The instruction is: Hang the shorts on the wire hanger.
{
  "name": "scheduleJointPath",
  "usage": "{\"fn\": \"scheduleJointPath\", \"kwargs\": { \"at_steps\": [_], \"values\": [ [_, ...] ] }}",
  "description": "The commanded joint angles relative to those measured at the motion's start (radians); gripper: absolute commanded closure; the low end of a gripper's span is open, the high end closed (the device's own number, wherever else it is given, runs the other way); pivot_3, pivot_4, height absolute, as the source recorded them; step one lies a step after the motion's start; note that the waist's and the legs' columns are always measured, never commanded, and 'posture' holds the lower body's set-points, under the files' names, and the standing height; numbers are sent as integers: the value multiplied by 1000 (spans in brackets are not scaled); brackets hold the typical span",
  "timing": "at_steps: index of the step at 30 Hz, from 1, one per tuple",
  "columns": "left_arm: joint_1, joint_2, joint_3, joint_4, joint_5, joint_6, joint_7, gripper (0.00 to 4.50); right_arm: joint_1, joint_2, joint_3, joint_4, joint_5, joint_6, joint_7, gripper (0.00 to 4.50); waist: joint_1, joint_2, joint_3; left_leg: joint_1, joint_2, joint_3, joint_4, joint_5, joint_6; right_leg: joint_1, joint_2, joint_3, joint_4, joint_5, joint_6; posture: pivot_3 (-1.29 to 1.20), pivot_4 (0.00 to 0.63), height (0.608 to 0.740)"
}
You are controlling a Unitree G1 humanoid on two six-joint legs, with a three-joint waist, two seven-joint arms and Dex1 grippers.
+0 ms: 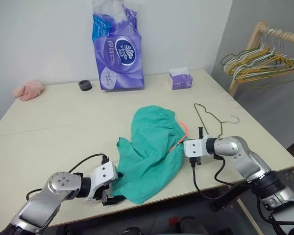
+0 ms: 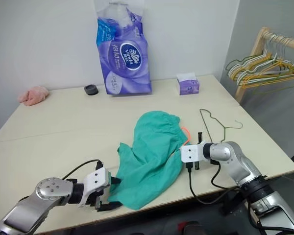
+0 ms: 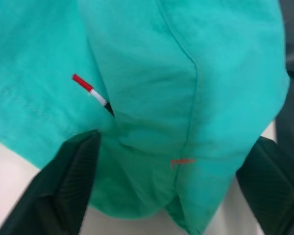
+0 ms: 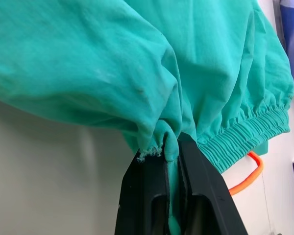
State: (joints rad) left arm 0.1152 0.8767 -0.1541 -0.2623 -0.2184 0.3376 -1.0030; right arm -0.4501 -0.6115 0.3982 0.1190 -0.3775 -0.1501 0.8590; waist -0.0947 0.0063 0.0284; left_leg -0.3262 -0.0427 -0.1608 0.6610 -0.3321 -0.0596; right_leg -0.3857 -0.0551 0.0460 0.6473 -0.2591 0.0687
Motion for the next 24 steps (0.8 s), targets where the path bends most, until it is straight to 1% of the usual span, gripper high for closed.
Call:
{"fn": "scheduleJointPath", "kwargs": {
  "at_steps": [1,4,6,9,11,12,15,18,21,22,23,24],
  "values": [
    [-18,-23,-5,53,38,-8,31,1471,-15,-5,-14,-43,11,-7,7,4500,5,1,-1,0,0,0,0,0,0,0,0,0,0,0,0,-117,0,740],
    [-20,-18,11,41,13,-5,7,2281,-16,-15,-25,-47,16,-8,14,4500,6,1,-1,1,0,0,0,0,0,1,0,0,0,0,0,-119,0,740],
    [-28,9,62,32,-42,28,-29,2850,-15,-31,-40,-62,27,-1,24,4500,6,1,-1,1,0,0,0,0,0,1,0,0,0,0,0,-119,0,740],
    [-49,43,111,43,-75,53,-59,3764,-9,-49,-54,-87,50,19,41,4500,5,1,-1,0,0,0,0,0,0,0,0,0,0,0,0,-117,0,740],
    [-103,87,175,91,-96,55,-89,4348,-3,-66,-88,-131,107,77,84,4500,7,0,0,0,0,0,0,0,0,0,0,-1,0,0,0,-106,0,740],
    [-163,113,216,119,-129,77,-111,4480,-4,-85,-112,-170,158,125,130,4500,9,-1,1,-1,0,-1,0,0,0,0,0,-1,0,0,0,-102,0,740],
    [-288,198,272,125,-189,123,-193,4480,-16,-146,-166,-307,327,305,282,4500,13,-3,2,-2,0,-3,2,0,0,0,0,-3,0,0,0,-102,0,740],
    [-329,258,280,83,-217,164,-241,4480,-17,-217,-190,-425,468,444,400,4500,7,-1,1,-1,0,-1,1,-1,1,0,0,-2,-1,0,0,-97,0,740],
    [-343,309,307,-13,-306,255,-296,4480,-38,-289,-222,-526,613,573,497,4500,1,-1,4,-2,0,0,0,-2,4,-1,0,-1,-2,-1,0,-90,0,740],
    [-348,328,296,-46,-331,277,-328,4480,-73,-298,-226,-528,653,620,519,4500,0,-1,4,-2,1,0,0,-2,4,-2,0,-1,-1,-1,0,-83,0,740],
    [-382,325,264,-48,-341,294,-348,4480,-120,-295,-212,-490,662,641,539,4500,-3,-1,5,-2,1,0,0,-2,4,-2,1,-1,-1,-1,0,-78,0,740],
    [-455,291,205,1,-310,290,-348,4480,-187,-274,-183,-402,645,647,551,4500,-2,1,7,-2,1,0,0,-2,4,-2,1,-1,0,-1,0,-73,0,740]
  ]
}}
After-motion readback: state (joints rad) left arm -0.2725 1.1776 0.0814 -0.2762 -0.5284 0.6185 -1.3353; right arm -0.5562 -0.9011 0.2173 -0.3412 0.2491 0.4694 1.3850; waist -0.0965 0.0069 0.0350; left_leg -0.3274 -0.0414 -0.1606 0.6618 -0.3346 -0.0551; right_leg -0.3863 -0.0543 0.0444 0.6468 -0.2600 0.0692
